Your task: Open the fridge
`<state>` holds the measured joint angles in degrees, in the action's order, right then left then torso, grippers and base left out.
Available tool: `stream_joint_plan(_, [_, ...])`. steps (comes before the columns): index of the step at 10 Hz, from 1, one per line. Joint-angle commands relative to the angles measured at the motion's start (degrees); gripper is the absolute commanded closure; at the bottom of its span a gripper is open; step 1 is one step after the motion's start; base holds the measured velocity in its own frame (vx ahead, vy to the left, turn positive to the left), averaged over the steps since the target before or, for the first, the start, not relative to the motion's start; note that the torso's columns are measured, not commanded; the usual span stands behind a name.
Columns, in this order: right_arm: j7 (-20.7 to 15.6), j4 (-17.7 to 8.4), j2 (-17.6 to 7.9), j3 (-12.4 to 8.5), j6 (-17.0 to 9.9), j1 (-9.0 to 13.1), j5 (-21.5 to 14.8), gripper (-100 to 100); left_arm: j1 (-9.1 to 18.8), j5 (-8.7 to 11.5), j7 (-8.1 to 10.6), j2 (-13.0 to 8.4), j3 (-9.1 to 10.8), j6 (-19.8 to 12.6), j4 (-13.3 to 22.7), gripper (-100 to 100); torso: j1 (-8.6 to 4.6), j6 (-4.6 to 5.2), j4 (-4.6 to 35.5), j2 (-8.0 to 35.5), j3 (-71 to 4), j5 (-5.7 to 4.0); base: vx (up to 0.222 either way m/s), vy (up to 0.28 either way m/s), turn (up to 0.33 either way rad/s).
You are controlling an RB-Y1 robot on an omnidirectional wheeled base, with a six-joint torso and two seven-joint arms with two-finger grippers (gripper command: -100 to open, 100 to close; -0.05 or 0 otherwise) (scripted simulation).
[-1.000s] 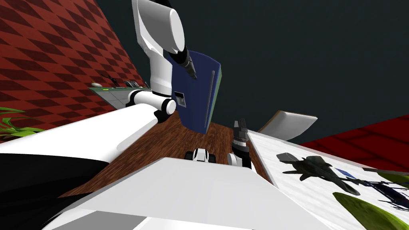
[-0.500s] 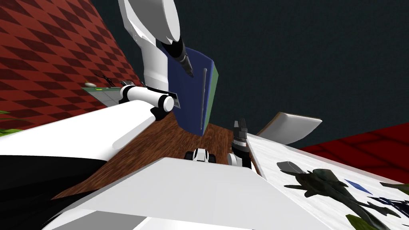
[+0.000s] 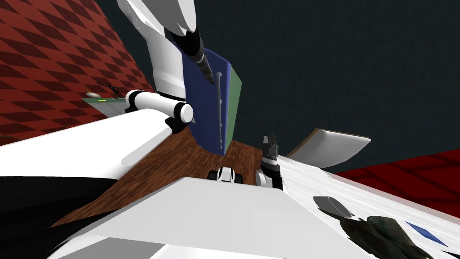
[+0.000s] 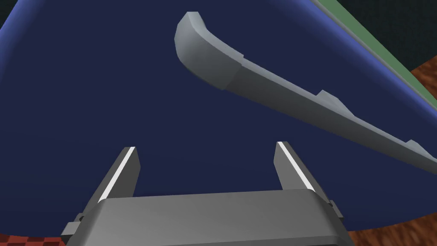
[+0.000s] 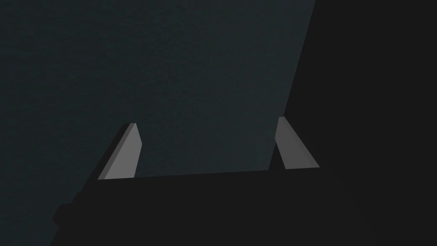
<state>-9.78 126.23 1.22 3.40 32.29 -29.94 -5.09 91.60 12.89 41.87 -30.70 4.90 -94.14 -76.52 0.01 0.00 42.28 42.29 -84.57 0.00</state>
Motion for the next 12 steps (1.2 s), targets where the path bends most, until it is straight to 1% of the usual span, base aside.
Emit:
stream_joint_plan(1, [0.0, 0.0, 0.0, 0.0, 0.0, 0.0, 0.0, 0, 1.5, -1.0, 0.89, -1.2, 0.15, -2.3, 0.8, -100, 0.03, -0.01, 0.0, 0.0, 0.0, 0.02, 0.185, -0.210, 0.009])
stream_joint_plan(3, [0.0, 0.0, 0.0, 0.0, 0.0, 0.0, 0.0, 0, 2.5, -1.7, 1.61, -2.0, 0.21, -4.0, 1.2, -100, -0.12, 0.17, 0.0, -0.1, -0.1, -0.09, 0.138, -0.197, 0.037])
stream_joint_plan(4, [0.0, 0.0, 0.0, 0.0, 0.0, 0.0, 0.0, 0, 1.8, -1.4, 1.28, -1.9, 0.27, -3.8, 0.7, -100, -0.21, 0.21, -0.1, -0.3, -0.3, -0.15, 0.050, -0.077, 0.013])
stream_joint_plan(5, [0.0, 0.0, 0.0, 0.0, 0.0, 0.0, 0.0, 0, 1.9, -1.5, 1.36, -1.9, 0.29, -4.1, 0.7, -100, 0.11, 0.12, -0.1, -0.2, -0.2, -0.02, 0.006, -0.016, -0.004])
stream_joint_plan(6, [0.0, 0.0, 0.0, 0.0, 0.0, 0.0, 0.0, 0, 1.9, -1.5, 1.35, -1.9, 0.28, -4.0, 0.7, 100, 0.31, 0.01, 0.0, 0.0, 0.0, 0.10, 0.011, -0.007, 0.004])
stream_joint_plan(7, [0.0, 0.0, 0.0, 0.0, 0.0, 0.0, 0.0, 0, 2.2, -0.3, 0.66, -1.6, 0.78, -3.8, 0.6, 100, 0.22, 0.03, -0.1, 0.1, 0.1, 0.11, -0.095, 0.120, -0.006])
stream_joint_plan(8, [0.0, 0.0, 0.0, 0.0, 0.0, 0.0, 0.0, 0, 2.4, 1.0, -0.02, -1.1, 1.24, -3.8, 0.6, 100, 0.39, 0.06, -0.1, 0.3, 0.2, 0.14, -0.198, 0.272, -0.055])
stream_joint_plan(9, [0.0, 0.0, 0.0, 0.0, 0.0, 0.1, 0.0, 0, 2.4, 1.0, -0.02, -1.1, 1.24, -3.8, 0.6, 100, 0.70, -0.04, 0.0, 0.4, 0.3, 0.27, -0.180, 0.223, -0.069])
stream_joint_plan(11, [0.0, 0.0, 0.0, 0.0, 0.0, 0.0, 0.0, 0, 2.8, 3.6, -1.39, -0.1, 2.16, -3.6, 0.7, 100, 0.45, -0.24, 0.0, -0.1, -0.1, 0.24, -0.212, 0.207, -0.019])
stream_joint_plan(12, [0.0, 0.0, 0.0, 0.0, 0.0, 0.0, 0.0, 0, 2.8, 3.6, -1.39, -0.1, 2.16, -3.6, 0.7, 100, 0.42, -0.17, 0.0, -0.1, -0.1, 0.20, -0.188, 0.179, -0.023])
